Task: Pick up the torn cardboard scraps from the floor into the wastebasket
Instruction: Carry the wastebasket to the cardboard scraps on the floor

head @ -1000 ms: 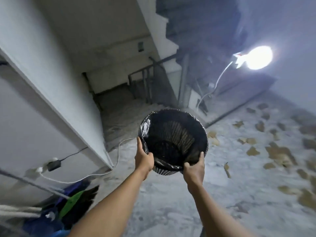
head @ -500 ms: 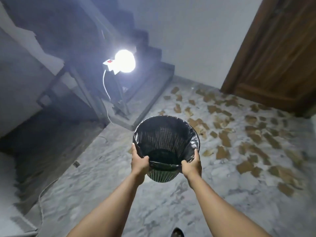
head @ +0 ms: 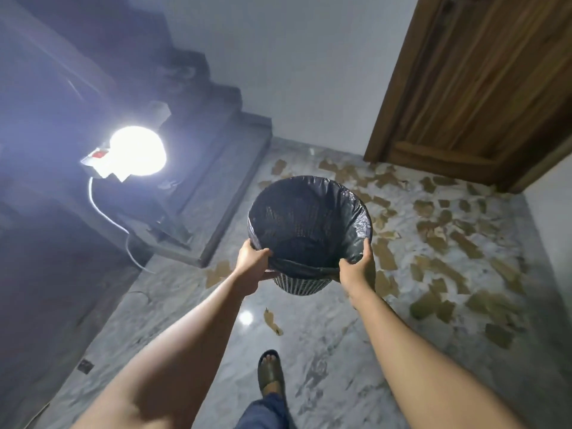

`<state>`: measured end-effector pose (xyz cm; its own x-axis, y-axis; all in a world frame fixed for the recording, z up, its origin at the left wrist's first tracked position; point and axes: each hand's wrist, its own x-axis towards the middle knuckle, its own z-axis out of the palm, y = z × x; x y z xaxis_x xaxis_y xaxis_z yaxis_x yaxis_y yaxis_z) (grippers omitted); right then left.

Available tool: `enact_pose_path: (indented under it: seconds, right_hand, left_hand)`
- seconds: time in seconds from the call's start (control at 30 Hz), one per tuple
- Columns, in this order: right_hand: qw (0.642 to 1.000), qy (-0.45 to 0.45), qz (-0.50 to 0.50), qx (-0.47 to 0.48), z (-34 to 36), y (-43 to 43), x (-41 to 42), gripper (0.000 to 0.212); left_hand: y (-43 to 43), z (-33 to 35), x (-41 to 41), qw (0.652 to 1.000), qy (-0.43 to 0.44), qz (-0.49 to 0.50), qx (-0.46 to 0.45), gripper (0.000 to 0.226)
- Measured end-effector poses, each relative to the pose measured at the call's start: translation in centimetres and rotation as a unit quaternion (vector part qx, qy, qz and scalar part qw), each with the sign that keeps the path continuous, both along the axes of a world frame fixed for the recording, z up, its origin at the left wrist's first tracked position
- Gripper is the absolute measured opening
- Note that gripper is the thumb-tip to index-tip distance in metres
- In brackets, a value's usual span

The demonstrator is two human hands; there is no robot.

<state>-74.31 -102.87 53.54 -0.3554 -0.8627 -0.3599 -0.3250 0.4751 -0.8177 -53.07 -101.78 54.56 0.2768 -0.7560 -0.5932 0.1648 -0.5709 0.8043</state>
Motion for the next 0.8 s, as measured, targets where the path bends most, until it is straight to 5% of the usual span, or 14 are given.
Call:
enact_pose_path:
  seconds: [0.17, 0.4, 0.67, 0.8]
  right_hand:
    - [0.999, 0.021, -0.050, 0.001, -1.0, -7.7, 1.1, 0.079]
    - [0.988, -0.074, -0.134, 0.023, -4.3, -17.5, -1.6, 0.097]
    - [0.987, -0.092, -0.094, 0.091, -12.5, -30.0, -8.8, 0.099]
    - [0.989, -0.069, -0.022, 0.127, -22.8, -35.9, -13.4, 0.110]
  left_hand:
    - [-10.4, -0.5, -1.4, 0.999, 0.029, 0.014, -0.025, 0.042]
    - [-21.8, -3.8, -5.6, 1.000, 0.031, 0.004, -0.002, 0.038]
    - [-32.4, -11.3, -11.5, 0.994, 0.057, 0.039, 0.084, 0.036]
    - [-37.7, -16.4, -14.6, 0.988, 0.027, 0.048, 0.142, 0.041]
